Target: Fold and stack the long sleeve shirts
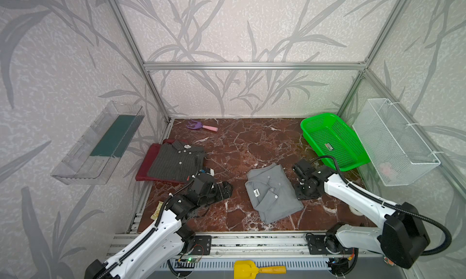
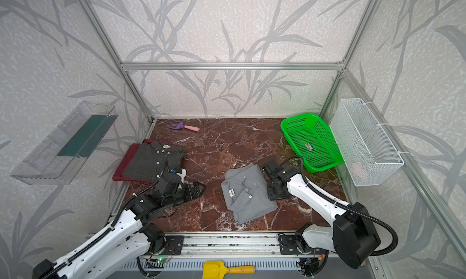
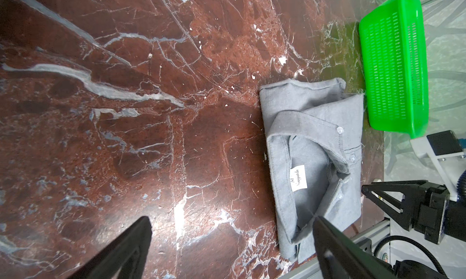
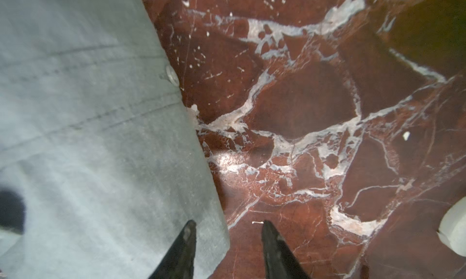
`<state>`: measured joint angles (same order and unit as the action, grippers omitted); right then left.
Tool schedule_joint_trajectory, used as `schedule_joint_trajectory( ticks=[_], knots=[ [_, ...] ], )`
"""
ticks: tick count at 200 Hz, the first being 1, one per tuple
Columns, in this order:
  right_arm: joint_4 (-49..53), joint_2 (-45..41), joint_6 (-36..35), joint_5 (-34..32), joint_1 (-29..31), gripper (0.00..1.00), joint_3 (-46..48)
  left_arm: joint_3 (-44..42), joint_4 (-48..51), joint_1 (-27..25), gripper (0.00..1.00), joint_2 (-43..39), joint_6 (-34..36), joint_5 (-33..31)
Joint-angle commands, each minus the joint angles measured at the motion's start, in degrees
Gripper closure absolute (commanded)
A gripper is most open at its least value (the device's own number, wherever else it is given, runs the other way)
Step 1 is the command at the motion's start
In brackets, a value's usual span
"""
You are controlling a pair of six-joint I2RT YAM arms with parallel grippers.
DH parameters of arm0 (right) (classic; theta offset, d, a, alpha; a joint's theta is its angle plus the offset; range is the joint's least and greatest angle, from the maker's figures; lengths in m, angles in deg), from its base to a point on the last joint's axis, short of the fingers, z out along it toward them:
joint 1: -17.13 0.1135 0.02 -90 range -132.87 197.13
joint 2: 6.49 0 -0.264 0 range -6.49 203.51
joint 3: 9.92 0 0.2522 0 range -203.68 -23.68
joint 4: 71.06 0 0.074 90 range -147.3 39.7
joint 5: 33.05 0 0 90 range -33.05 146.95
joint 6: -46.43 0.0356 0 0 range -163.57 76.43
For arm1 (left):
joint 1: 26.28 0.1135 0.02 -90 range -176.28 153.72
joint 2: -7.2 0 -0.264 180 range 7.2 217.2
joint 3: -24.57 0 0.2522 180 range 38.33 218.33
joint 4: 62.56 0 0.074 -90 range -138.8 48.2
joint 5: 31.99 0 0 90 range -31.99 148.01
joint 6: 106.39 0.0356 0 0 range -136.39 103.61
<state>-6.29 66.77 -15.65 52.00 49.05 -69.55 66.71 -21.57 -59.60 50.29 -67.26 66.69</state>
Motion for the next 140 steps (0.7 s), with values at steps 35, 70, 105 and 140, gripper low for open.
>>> schedule_joint_trajectory(
  ticks=[35, 70, 105, 140],
  knots=[
    [-8.5, 3.7, 4.8, 9.3, 5.9, 0.63, 4.0, 6.1, 2.2, 0.1, 0.01, 4.1, 3.8, -1.8],
    [-12.0, 5.6, 13.4, 9.9, 18.1, 0.63, 3.5, 10.9, 5.2, 1.8, 0.01, 7.4, 6.7, -1.9],
    [-23.2, 13.6, 23.3, 12.4, 31.0, 0.63, -0.5, 18.2, 9.2, 6.1, 0.01, 10.6, 10.3, -0.2],
    [-29.7, 22.4, 24.7, 16.5, 38.2, 0.6, -13.6, 24.3, 13.7, 9.6, 0.01, 11.8, 14.2, 0.7]
  ],
)
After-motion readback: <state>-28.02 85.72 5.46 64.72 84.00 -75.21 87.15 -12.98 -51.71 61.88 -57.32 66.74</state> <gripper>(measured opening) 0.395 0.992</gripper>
